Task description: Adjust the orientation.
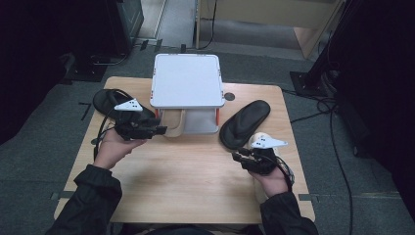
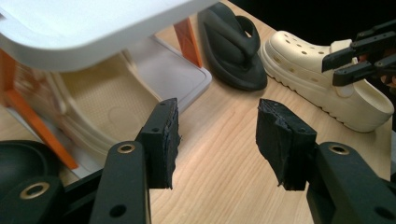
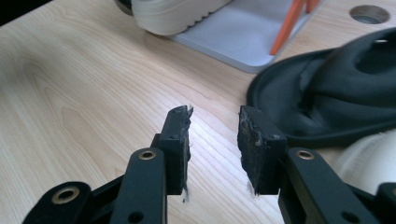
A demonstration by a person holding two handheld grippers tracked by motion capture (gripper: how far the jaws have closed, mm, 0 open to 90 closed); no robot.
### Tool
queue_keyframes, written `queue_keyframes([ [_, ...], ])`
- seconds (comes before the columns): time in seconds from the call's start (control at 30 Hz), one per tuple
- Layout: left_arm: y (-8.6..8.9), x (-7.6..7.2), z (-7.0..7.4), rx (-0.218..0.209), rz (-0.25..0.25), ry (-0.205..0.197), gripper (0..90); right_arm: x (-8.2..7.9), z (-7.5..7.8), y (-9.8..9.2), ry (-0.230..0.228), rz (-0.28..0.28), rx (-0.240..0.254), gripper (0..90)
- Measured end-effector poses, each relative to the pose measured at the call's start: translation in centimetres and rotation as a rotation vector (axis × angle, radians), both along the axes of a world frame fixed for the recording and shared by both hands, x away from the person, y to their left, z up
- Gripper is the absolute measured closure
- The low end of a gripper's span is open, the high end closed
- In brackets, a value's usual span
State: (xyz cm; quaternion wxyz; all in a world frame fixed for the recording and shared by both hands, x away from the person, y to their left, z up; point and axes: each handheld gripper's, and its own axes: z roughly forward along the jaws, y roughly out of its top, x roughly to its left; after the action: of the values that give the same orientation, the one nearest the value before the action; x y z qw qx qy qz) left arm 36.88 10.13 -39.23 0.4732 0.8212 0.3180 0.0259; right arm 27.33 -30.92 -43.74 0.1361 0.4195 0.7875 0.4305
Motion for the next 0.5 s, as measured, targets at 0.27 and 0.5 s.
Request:
queue_keyframes([
  [0.27,-0.6,0.0,-1.1,-0.001,-0.016,0.018,49.1,-1.0,0.1,-1.5,0.007,-0.05,0.005,64.2],
  [0.5,-0.8,0.5,-1.6,-0.006,-0.019,0.019,49.1,-1.8,0.2,-2.5,-0.007,-0.081,0.0,64.2],
])
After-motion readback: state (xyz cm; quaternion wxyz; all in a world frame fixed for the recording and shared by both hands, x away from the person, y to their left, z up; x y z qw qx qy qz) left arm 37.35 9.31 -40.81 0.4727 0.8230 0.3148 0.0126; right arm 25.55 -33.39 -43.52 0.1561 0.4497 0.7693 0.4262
